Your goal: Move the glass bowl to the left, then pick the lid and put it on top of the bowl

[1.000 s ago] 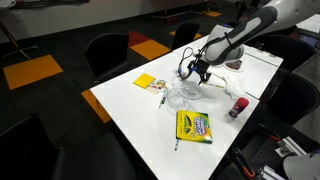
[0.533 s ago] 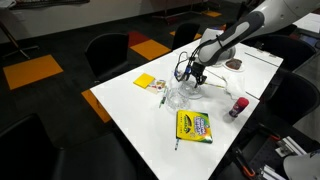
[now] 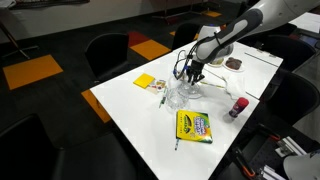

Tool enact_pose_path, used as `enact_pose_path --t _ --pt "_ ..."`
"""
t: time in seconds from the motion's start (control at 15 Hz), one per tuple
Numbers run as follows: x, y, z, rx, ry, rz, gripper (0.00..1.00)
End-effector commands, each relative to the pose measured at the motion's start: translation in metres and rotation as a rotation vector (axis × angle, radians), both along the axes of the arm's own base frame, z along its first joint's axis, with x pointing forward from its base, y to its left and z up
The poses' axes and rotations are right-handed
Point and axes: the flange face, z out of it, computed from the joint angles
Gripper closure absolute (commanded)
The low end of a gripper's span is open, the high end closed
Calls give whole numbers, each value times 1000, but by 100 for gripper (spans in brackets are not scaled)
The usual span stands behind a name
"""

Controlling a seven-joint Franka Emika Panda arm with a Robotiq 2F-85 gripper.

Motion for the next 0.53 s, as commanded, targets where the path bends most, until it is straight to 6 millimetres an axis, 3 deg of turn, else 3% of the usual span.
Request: enact_pose_path --t 0.0,0.27,0.47 --pt "3 5 0 -31 19 1 98" --pt "3 12 6 -43 17 11 96" --pt "1 29 20 -48 -10 52 96"
